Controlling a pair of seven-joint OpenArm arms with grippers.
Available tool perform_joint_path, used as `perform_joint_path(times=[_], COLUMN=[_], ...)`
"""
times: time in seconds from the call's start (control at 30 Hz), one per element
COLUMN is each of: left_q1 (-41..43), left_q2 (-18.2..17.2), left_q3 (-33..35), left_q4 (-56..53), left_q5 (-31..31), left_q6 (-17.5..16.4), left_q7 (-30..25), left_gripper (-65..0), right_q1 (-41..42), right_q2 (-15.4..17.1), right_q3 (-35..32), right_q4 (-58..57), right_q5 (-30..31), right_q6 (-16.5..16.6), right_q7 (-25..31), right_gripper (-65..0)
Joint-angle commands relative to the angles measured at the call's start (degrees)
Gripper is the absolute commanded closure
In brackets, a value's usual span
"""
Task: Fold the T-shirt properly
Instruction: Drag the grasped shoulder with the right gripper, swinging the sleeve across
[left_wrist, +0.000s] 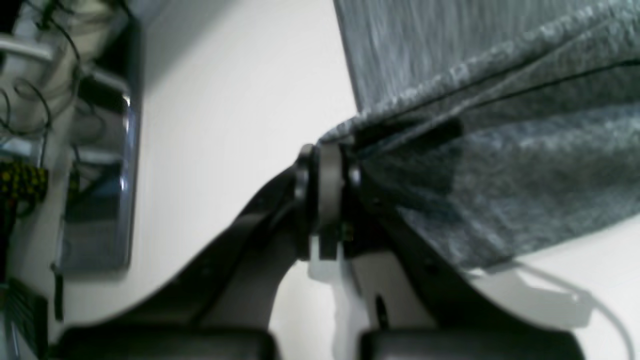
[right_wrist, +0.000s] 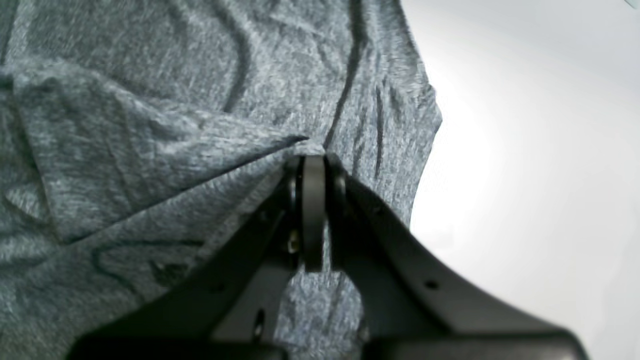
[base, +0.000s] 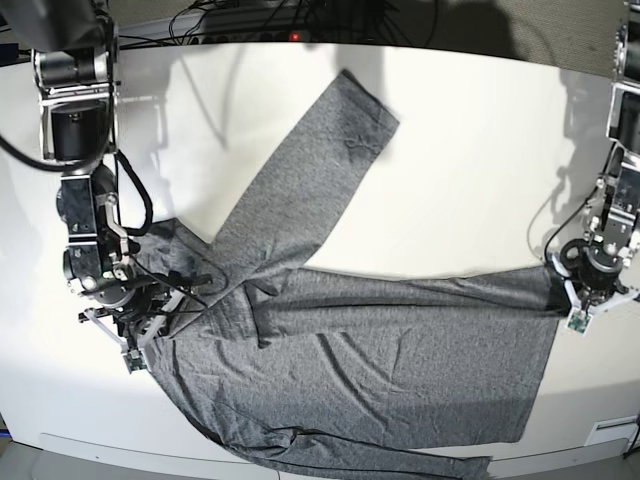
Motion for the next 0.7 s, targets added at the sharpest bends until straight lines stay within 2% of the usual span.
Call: perform_joint_path(times=[0.0, 0.13, 0.27, 0.43, 0.67], left_q1=[-1.77, -1.88, -1.88, -3.63, -10.91], left_q2=[-1.22, -1.22, -1.16, 0.79, 6.60], left_q3=[-0.48, -0.48, -0.48, -0.48, -0.48], left_q4=[0.76, 0.76, 0.74, -1.66, -15.21], left_q5=[-0.22, -1.62, -1.38, 1.01, 1.20], left_q6=[-0.20, -3.02, -7.02, -7.08, -7.10], left_q7=[-2.25, -7.10, -12.61, -13.79, -15.69], left_gripper=[0.0, 0.0, 0.0, 0.0, 0.0], right_q1=[1.92, 2.01, 2.21, 2.25, 2.54], right_q2=[0.79, 0.79, 0.79, 0.76, 0.76], right_q3=[0.46, 0.46, 0.46, 0.46, 0.46], right_q4=[0.94, 0.94, 0.94, 0.87, 0.85], right_q5=[0.00, -0.04, -2.91, -4.09, -4.13], right_q6=[-0.63, -0.63, -0.70, -1.92, -2.05], right_q7=[2.05, 3.30, 3.45, 3.45, 3.50], right_gripper=[0.0, 0.0, 0.0, 0.0, 0.0])
